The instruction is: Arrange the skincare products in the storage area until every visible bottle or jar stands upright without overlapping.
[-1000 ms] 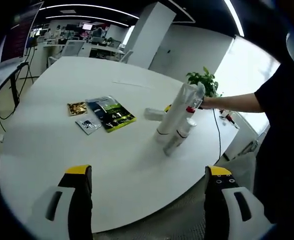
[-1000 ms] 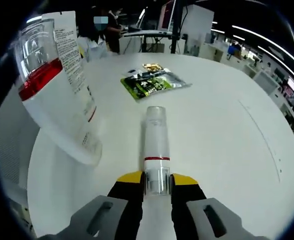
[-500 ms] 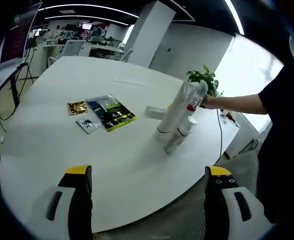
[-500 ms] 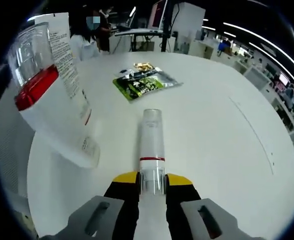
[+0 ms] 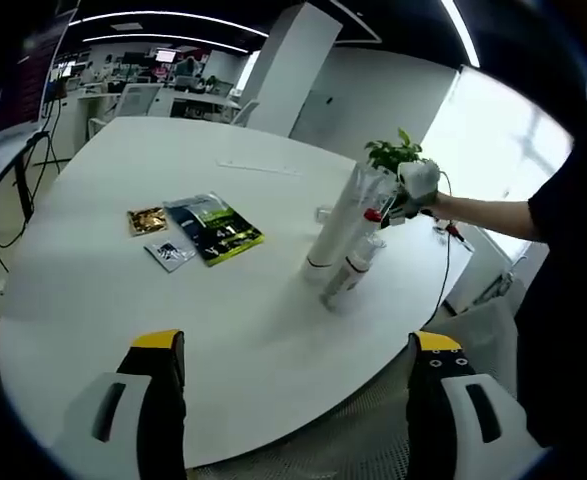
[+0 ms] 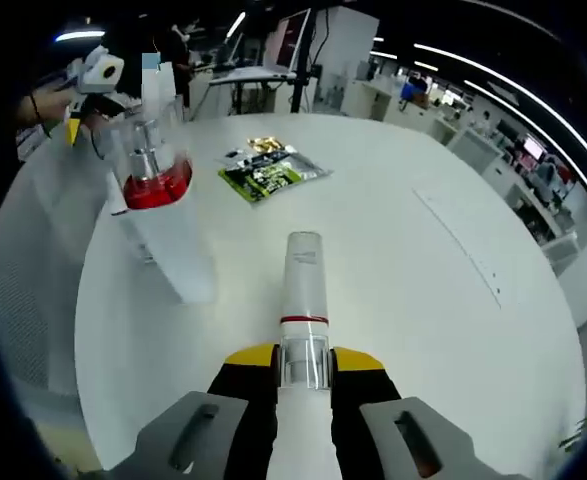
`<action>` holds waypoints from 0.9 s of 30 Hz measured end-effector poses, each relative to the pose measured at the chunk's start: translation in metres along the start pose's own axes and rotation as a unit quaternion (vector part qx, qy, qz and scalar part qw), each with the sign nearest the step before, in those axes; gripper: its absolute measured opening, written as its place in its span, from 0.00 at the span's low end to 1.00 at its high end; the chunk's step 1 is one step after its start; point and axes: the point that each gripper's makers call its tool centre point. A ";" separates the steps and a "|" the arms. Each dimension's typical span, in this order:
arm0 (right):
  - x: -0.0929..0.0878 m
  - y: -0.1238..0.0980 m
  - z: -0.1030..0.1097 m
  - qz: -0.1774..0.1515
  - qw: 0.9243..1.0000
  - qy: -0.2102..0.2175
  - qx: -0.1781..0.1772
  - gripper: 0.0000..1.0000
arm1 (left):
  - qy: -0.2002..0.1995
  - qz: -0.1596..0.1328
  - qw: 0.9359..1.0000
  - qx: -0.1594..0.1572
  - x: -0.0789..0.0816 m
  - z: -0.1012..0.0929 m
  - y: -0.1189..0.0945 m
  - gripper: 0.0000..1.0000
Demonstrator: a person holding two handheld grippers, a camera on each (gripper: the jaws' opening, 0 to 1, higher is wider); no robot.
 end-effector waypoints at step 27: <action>-0.008 -0.088 0.075 -0.004 0.996 0.077 -0.033 0.09 | 0.043 0.004 0.999 -0.016 -0.003 -0.009 0.001 0.85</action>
Point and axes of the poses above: the point that each gripper's makers call its tool centre point, and the gripper's own axes: y roughly forward along the fingers, z roughly to its left, x roughly out of its top, and after that the axes turned 2 degrees about x, right-handed
